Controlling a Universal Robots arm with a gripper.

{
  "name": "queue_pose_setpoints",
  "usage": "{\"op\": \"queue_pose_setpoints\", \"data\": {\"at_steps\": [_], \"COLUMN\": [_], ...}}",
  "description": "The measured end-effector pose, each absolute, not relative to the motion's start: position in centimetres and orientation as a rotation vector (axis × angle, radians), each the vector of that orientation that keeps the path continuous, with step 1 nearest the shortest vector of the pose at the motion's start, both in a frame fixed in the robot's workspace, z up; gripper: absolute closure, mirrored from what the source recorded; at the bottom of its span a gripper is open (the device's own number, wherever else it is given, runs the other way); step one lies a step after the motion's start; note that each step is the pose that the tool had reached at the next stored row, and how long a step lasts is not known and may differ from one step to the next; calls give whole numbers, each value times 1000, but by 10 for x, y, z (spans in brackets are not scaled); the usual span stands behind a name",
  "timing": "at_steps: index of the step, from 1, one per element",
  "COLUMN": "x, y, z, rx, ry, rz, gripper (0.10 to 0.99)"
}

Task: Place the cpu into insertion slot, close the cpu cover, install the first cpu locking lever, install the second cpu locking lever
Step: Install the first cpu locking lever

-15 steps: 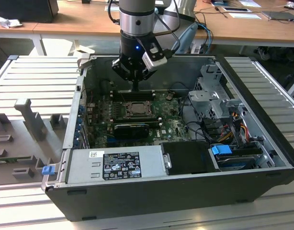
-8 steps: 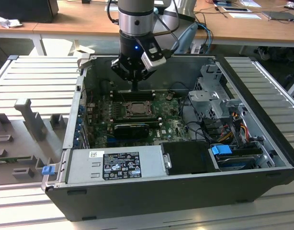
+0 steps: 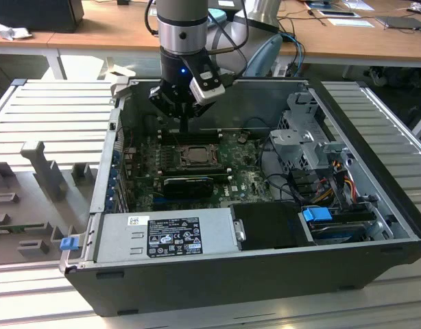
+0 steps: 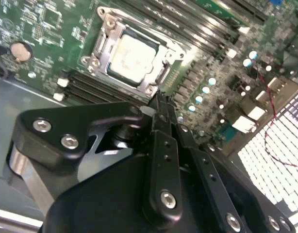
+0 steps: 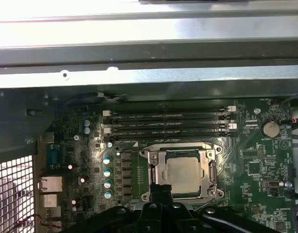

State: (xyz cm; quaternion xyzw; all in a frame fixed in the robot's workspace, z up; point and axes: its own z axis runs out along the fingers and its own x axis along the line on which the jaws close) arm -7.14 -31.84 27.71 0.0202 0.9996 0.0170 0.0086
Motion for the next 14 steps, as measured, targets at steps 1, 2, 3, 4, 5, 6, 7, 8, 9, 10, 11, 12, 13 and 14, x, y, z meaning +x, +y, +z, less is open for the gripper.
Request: {"op": "queue_pose_setpoints", "data": {"at_steps": [1,2,3,4,5,6,7,8,9,10,11,12,13,14], "x": [-73,-74,-74,-74,-74,-75,-76,-77,-77,-77,-78,-78,-79,-81], "y": [-318,-318,-318,-318,-318,-318,-318,-318,-318,-318,-318,-318,-318,-318], "z": [277,277,277,277,276,276,276,276,276,276,276,276,276,276], "rx": [63,62,60,52,25,9,7,7,7,7,7,7,7,7], "ry": [3123,3123,3123,3124,3124,3124,3125,3124,3125,3125,3125,3125,3125,3125], "rz": [53,53,53,52,52,53,53,53,53,53,53,53,53,53], "gripper": [980,980,980,980,980,980,980,980,980,980,980,980,980,980]}}
